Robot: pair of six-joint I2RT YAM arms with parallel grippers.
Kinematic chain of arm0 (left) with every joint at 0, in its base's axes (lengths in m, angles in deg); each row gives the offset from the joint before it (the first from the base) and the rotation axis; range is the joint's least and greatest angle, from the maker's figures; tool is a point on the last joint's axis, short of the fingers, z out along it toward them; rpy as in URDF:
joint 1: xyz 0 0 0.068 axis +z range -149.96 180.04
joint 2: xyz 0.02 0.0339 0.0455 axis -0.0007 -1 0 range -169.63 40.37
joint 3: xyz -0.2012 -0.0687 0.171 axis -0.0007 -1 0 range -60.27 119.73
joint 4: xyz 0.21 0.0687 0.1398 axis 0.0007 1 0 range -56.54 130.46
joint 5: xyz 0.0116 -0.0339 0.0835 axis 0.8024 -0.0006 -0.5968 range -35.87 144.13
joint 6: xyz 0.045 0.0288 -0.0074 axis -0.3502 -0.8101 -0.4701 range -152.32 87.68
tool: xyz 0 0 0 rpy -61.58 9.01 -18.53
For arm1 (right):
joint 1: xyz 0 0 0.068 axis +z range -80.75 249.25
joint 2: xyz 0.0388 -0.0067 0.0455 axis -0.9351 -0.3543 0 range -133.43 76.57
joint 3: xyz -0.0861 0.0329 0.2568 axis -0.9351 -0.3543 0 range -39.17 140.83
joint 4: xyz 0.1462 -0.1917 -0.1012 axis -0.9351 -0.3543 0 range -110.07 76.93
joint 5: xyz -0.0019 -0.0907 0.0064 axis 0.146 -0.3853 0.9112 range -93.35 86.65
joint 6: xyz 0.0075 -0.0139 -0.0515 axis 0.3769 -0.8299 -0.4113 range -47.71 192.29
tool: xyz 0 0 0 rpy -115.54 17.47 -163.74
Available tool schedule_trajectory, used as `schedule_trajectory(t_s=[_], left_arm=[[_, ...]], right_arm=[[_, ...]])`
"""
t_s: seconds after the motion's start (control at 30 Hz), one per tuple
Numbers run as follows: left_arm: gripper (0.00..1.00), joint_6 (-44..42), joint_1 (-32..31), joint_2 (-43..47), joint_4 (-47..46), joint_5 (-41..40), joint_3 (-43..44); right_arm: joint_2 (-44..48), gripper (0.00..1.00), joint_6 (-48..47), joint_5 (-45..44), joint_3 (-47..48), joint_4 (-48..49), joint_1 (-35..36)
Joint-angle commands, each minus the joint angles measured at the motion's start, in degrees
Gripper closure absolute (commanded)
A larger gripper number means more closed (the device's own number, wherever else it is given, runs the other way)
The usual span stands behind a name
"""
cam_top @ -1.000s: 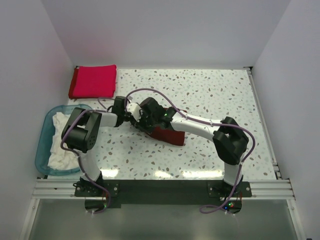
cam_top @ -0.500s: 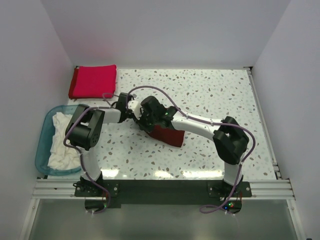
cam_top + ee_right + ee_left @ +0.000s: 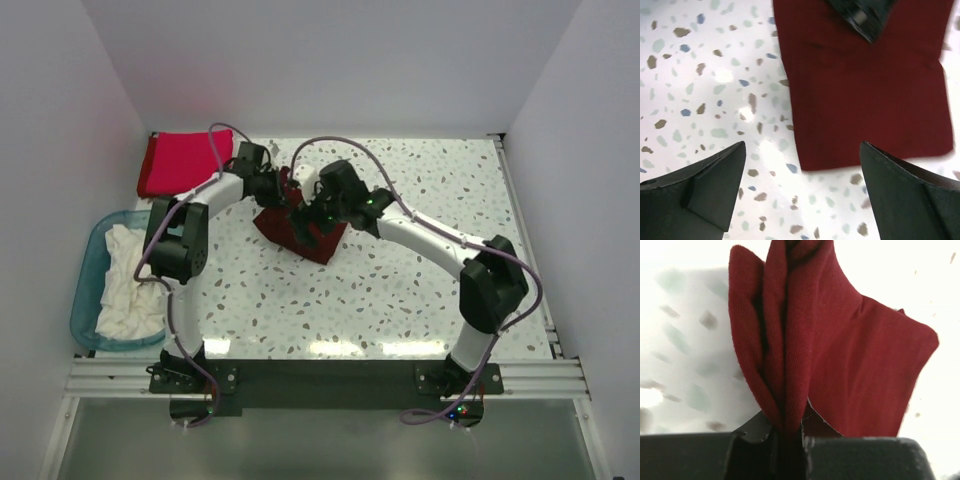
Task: Fold and stack the t-shirts
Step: Neatly place the folded tshirt to the corner
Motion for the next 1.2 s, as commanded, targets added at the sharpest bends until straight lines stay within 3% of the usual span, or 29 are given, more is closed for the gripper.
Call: schedule_trajectory(t_s=[0.0,0.3,0.57,0.87,1.17], left_arm=[[1.00,-13.74,3.74,-2.15,6.52,-6.26,9.53],[1.00,-29.74,9.55,-10.32,13.64,-4.77,35.10],[1.00,-32.73,11.31,-11.38,14.61,-8.19,42.85],[1.00,-34.67,13.07,-5.50,16.28,-10.22,40.93],[1.00,-37.39,15.00,0.48,13.56,-9.43,32.77]], right_arm=[[5.70,0.01,-0.77,-0.36,-0.18,-3.13,-3.61],[9.23,0.02,-3.41,-2.03,-4.23,-6.73,-6.70],[10.64,0.01,-5.08,-2.73,-5.81,-7.88,-6.88],[10.81,0.02,-6.05,-2.82,-5.46,-8.84,-6.88],[10.55,0.01,-5.79,-2.12,-5.11,-9.46,-6.88]])
